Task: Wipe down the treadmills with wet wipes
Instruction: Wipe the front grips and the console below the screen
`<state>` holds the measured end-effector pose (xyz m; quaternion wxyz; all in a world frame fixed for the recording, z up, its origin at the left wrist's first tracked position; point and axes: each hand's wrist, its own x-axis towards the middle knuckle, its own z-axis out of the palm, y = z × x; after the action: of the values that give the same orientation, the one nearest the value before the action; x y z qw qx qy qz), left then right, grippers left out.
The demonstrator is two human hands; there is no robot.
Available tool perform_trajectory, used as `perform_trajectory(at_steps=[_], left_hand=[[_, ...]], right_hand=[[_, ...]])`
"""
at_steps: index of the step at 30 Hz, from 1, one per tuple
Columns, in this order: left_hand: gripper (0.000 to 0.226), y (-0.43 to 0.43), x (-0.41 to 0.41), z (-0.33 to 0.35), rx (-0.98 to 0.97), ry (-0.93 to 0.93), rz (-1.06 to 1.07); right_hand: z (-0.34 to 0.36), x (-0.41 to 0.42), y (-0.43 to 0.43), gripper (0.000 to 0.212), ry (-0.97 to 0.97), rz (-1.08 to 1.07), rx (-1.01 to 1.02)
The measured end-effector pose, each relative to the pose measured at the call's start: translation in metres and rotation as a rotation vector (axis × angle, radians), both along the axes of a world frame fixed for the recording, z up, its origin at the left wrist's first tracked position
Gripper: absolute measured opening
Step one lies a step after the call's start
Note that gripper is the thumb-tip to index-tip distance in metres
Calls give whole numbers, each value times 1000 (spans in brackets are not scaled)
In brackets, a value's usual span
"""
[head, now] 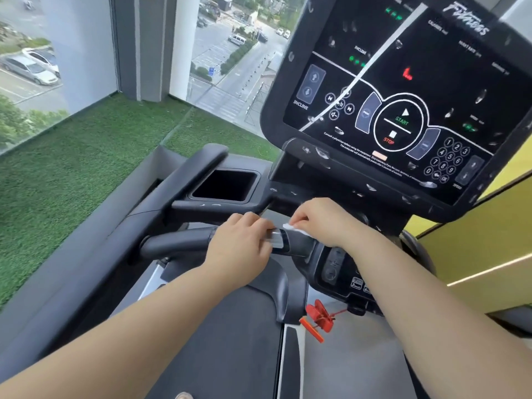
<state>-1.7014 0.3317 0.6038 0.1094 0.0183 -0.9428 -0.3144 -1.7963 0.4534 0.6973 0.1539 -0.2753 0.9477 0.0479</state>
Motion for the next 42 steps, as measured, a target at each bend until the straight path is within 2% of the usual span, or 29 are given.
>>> perform_trajectory(at_steps=[2, 4, 7, 9, 13, 19, 23, 25, 28, 32, 36, 39, 40, 42], left_hand=[[71, 1, -1, -3, -7, 28, 9], [58, 1, -1, -7, -27, 59, 32], [45, 3, -1, -8, -52, 82, 71], [43, 3, 0, -8, -52, 95, 69], [42, 1, 1, -9, -45, 120, 54], [41, 1, 0, -10, -46, 114, 49], [41, 1, 0, -12, -47, 145, 50], [41, 1, -2, -14, -52, 165, 53], [41, 2, -2, -16, -57, 157, 46], [41, 2, -2, -18, -51, 179, 52], [41, 3, -2, -19, -40, 199, 57], [42, 2, -1, -20, -37, 199, 50], [42, 2, -1, -20, -37, 196, 46], [43, 1, -1, -20, -42, 188, 40]], right_hand=[[4, 3, 1, 27, -6, -7, 74], [13, 7, 3, 28, -13, -19, 118], [26, 11, 8, 23, -12, 3, 58], [23, 7, 5, 25, 38, 20, 22], [0, 9, -2, 27, 50, 24, 119], [-3, 15, 17, 29, 108, 125, 71], [13, 24, 20, 27, 38, 206, 157], [25, 28, 20, 23, 16, 167, 84], [15, 24, 16, 22, 110, 44, -137], [-11, 38, 7, 29, 303, 119, 67], [-9, 65, 16, 32, 401, 167, 79], [-9, 72, 27, 32, 264, 203, 58], [-5, 68, 28, 33, 217, 159, 34], [6, 53, 21, 30, 242, 63, -105]])
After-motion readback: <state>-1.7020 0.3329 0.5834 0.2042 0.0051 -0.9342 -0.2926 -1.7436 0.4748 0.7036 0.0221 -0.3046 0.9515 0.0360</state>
